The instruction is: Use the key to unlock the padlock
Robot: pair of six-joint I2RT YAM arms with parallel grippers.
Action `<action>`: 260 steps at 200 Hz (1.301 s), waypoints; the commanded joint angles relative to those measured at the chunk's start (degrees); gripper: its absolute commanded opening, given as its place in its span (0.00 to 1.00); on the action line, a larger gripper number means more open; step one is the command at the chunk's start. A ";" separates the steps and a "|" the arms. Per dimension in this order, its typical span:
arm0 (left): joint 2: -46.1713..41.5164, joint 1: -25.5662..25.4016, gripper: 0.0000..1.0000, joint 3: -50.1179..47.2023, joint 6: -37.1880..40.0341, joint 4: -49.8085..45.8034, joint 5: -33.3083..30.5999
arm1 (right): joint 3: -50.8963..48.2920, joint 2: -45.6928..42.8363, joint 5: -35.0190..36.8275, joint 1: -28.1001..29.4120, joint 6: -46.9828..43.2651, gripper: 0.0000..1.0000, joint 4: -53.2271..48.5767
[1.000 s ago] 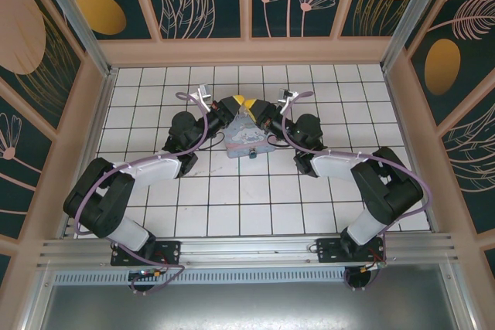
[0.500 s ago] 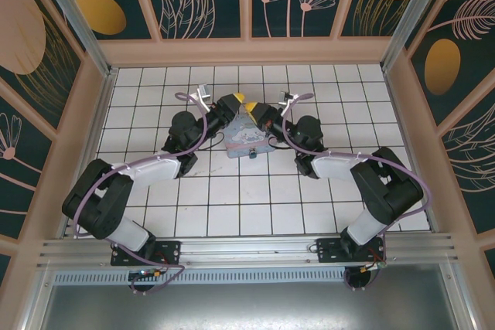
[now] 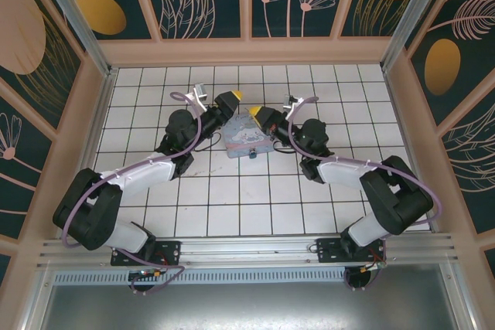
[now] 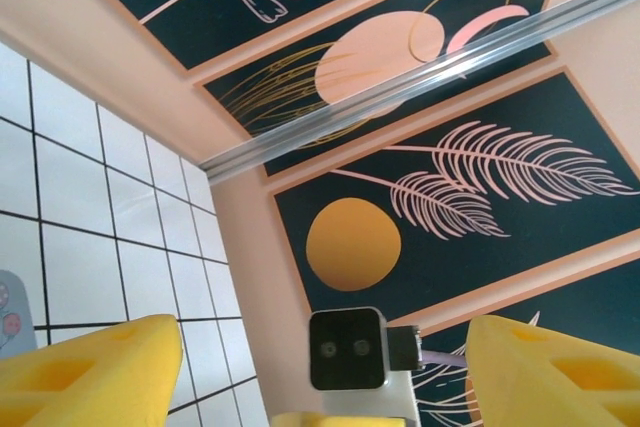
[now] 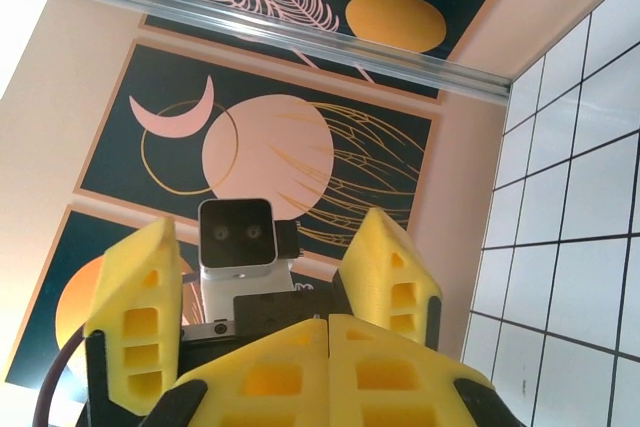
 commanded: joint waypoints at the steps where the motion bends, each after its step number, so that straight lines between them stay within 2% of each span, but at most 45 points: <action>1: -0.57 0.25 0.75 1.58 2.05 -2.69 1.14 | -1.05 -2.42 -1.05 -0.42 -1.81 0.00 -0.53; 55: -5.42 0.24 0.76 -1.49 8.06 -14.49 3.42 | -2.41 -7.17 -1.70 -2.83 -6.08 0.00 -12.96; 70: -7.18 0.21 0.77 -4.21 8.72 -16.51 4.48 | -1.96 -7.83 -3.18 -6.47 -8.71 0.00 -17.71; 108: -11.54 -1.01 0.81 -13.26 8.98 -16.39 5.00 | 0.41 -7.36 -6.15 -11.36 -16.43 0.00 -28.08; 138: -12.21 -2.47 0.86 -17.26 8.66 -14.16 5.27 | 0.61 -7.04 -6.45 -14.26 -20.96 0.00 -32.11; 184: -7.98 -3.20 0.88 -17.04 10.82 -12.62 5.95 | -3.36 -5.41 -5.75 -17.79 -19.73 0.00 -27.15; 260: 1.01 -3.38 0.91 -14.45 10.68 -8.09 9.97 | -3.60 8.25 -3.41 -18.04 -12.73 0.00 -13.72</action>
